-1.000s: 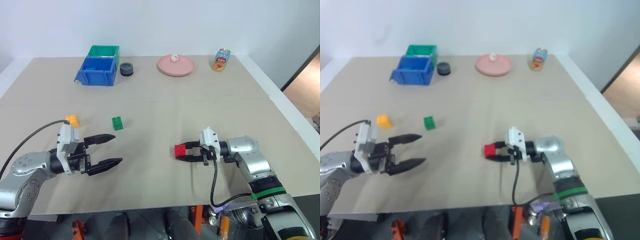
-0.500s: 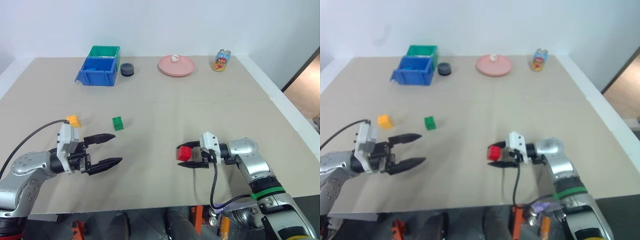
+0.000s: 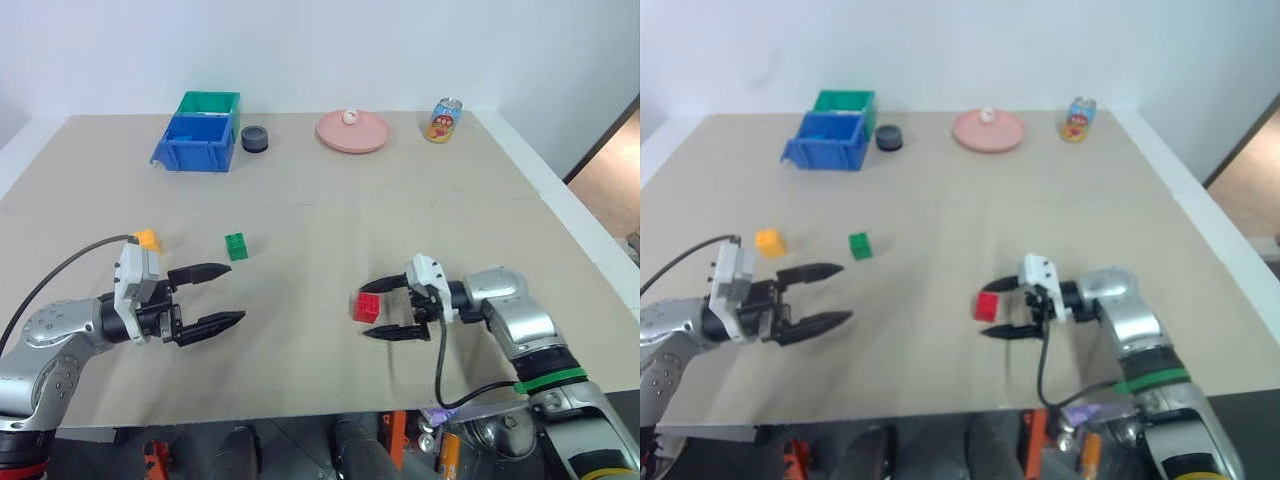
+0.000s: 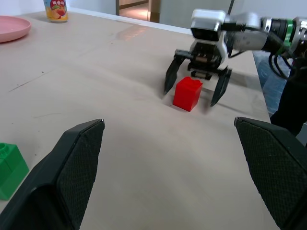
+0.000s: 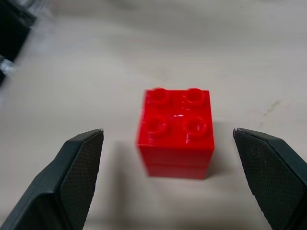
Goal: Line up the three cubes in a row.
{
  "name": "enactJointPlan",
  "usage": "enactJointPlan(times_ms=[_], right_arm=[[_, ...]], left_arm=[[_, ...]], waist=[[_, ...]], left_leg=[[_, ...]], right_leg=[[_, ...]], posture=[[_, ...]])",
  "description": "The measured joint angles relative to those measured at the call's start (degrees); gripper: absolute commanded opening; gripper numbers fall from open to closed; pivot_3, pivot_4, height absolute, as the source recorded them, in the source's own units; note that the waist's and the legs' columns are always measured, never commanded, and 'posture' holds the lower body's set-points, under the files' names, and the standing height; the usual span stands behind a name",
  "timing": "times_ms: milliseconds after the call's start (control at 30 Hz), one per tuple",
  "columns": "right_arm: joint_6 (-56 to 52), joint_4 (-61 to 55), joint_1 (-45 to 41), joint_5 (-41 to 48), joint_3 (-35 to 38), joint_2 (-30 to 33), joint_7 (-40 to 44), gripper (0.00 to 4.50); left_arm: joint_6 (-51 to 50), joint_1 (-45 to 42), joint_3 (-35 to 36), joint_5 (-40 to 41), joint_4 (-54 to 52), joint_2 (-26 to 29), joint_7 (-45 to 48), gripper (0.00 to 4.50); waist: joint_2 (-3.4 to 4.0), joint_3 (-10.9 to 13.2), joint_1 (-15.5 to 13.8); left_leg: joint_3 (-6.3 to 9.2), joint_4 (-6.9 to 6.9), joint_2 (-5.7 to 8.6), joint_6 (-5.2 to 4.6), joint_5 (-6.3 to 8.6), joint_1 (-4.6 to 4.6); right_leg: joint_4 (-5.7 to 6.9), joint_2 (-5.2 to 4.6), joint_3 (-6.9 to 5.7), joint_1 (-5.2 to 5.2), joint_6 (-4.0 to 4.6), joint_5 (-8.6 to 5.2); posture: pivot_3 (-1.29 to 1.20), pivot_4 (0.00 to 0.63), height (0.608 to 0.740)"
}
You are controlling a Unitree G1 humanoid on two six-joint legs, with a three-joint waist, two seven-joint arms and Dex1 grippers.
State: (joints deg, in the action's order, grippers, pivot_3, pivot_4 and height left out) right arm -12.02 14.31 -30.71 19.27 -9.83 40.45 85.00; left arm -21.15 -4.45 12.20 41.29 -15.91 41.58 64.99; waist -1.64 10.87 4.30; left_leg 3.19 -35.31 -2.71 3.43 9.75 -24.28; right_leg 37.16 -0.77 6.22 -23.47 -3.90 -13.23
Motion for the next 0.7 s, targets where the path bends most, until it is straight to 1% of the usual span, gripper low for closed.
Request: enactJointPlan(times_ms=[100, 200, 300, 367, 467, 500, 533, 567, 700], right_arm=[[-3.6, -1.4, -1.6, 2.4, 1.5, 2.8, 1.6, 4.48], [-4.3, -1.6, -2.0, 3.2, 1.9, 6.1, 2.6, 4.48], [-4.2, 0.3, -4.4, 3.3, 3.3, 5.6, 1.6, 4.48], [-5.4, 2.1, -8.0, 4.2, 6.7, 2.7, -3.4, 4.48], [-6.6, 0.9, -11.7, 5.6, 11.4, -3.9, -14.1, 4.48], [-6.8, 0.6, -11.7, 5.8, 11.6, -4.4, -14.8, 4.48], [-8.4, -2.1, -10.7, 6.4, 12.2, -6.0, -17.7, 4.48], [-9.0, -3.4, -10.0, 6.6, 12.2, -6.7, -18.7, 4.48], [-11.0, -10.4, -5.1, 6.8, 11.2, -9.9, -23.6, 4.48]], left_arm=[[-0.9, -0.1, 0.0, 0.3, 0.7, 0.0, 0.1, 4.5], [-3.7, -0.5, 0.0, 0.9, 1.6, 0.9, 0.0, 4.5], [-7.1, -1.7, 0.3, 1.6, 3.3, 1.1, -2.3, 4.5], [-9.4, -2.0, 1.0, 1.9, 3.7, 0.8, -5.2, 4.5], [-13.2, -2.1, 2.0, 3.4, 2.8, -2.8, -12.8, 4.5], [-13.4, -2.1, 2.0, 3.6, 2.8, -3.1, -13.5, 4.5], [-15.4, -1.7, 2.9, 4.8, 1.6, -5.0, -17.2, 4.5], [-16.0, -1.3, 3.2, 5.4, 1.1, -5.6, -18.6, 4.5], [-19.1, 1.4, 4.6, 7.3, -2.8, -8.6, -26.2, 4.5]], waist=[[0.0, 0.0, 0.0], [0.0, 0.0, 0.0], [0.05, 0.0, 0.2], [0.04, 0.0, 0.7], [0.03, 0.0, 0.6], [0.03, 0.0, 0.5], [0.02, 0.0, 0.3], [0.02, 0.0, 0.2], [0.01, 0.0, -0.2]], left_leg=[[0.0, 0.01, 0.0, 0.0, 0.0, 0.01], [-0.01, 0.01, 0.0, 0.0, 0.0, 0.0], [-0.03, -0.01, 0.0, 0.0, 0.0, 0.0], [-0.03, -0.02, -0.01, 0.0, 0.0, 0.01], [0.07, 0.01, -0.03, 0.0, 0.0, 0.0], [0.07, 0.01, -0.03, 0.0, 0.0, -0.02], [0.08, 0.04, -0.03, 0.0, 0.0, -0.07], [0.1, 0.03, -0.03, 0.08, 0.05, -0.08], [0.12, 0.03, -0.01, 0.13, 0.13, -0.16]], right_leg=[[0.0, 0.01, 0.0, -0.02, 0.0, 0.0], [0.0, 0.0, 0.0, -0.03, 0.01, -0.01], [0.01, 0.0, 0.01, -0.07, 0.01, 0.02], [0.04, 0.02, 0.01, -0.08, 0.02, 0.07], [0.07, 0.09, 0.01, -0.04, -0.01, 0.03], [0.08, 0.09, 0.0, -0.05, -0.02, 0.02], [0.08, 0.09, 0.01, -0.07, -0.19, 0.07], [0.1, 0.09, 0.01, -0.07, -0.27, 0.05], [0.1, 0.07, 0.0, -0.1, -0.31, -0.04]], posture=[[0.0, 0.15, 0.736], [0.0, 0.15, 0.736], [0.0, 0.15, 0.736], [0.0, 0.15, 0.736], [0.0, 0.15, 0.736], [0.0, 0.15, 0.736], [0.0, 0.15, 0.736], [0.0, 0.15, 0.736], [0.0, 0.15, 0.736]])
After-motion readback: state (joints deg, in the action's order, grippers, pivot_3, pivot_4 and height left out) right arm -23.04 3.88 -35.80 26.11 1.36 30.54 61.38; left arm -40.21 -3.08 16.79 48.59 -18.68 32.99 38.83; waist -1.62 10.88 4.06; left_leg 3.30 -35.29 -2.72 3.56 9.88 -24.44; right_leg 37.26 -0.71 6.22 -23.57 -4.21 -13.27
